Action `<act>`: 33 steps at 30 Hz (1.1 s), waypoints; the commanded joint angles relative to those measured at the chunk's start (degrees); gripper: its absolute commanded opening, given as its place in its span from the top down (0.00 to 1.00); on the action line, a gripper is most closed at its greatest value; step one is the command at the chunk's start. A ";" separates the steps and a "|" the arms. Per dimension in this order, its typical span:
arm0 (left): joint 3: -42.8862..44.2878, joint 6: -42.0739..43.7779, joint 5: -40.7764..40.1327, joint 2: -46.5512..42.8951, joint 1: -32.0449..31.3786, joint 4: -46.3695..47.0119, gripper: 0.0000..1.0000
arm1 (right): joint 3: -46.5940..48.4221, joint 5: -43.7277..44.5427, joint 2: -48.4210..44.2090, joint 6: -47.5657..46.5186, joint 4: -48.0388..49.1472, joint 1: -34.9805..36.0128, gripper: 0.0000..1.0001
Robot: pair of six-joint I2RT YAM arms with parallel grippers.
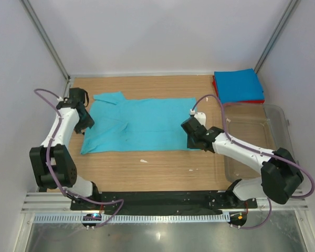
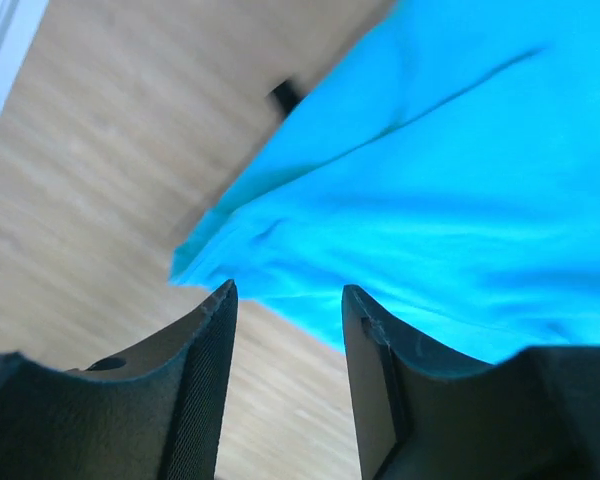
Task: Fold and stack the t-shirts
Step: Fold the tshirt
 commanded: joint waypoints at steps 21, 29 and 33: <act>44.42 12.58 26.57 44.28 8.01 20.94 0.57 | 42.12 -23.36 28.56 -25.76 6.59 -23.70 0.56; 56.74 12.75 28.85 54.68 8.45 19.71 0.59 | 43.96 -28.80 34.10 -28.31 7.82 -28.79 0.51; 58.51 13.10 30.96 56.79 8.45 20.50 0.65 | 46.85 -30.65 38.04 -28.93 7.65 -31.25 0.50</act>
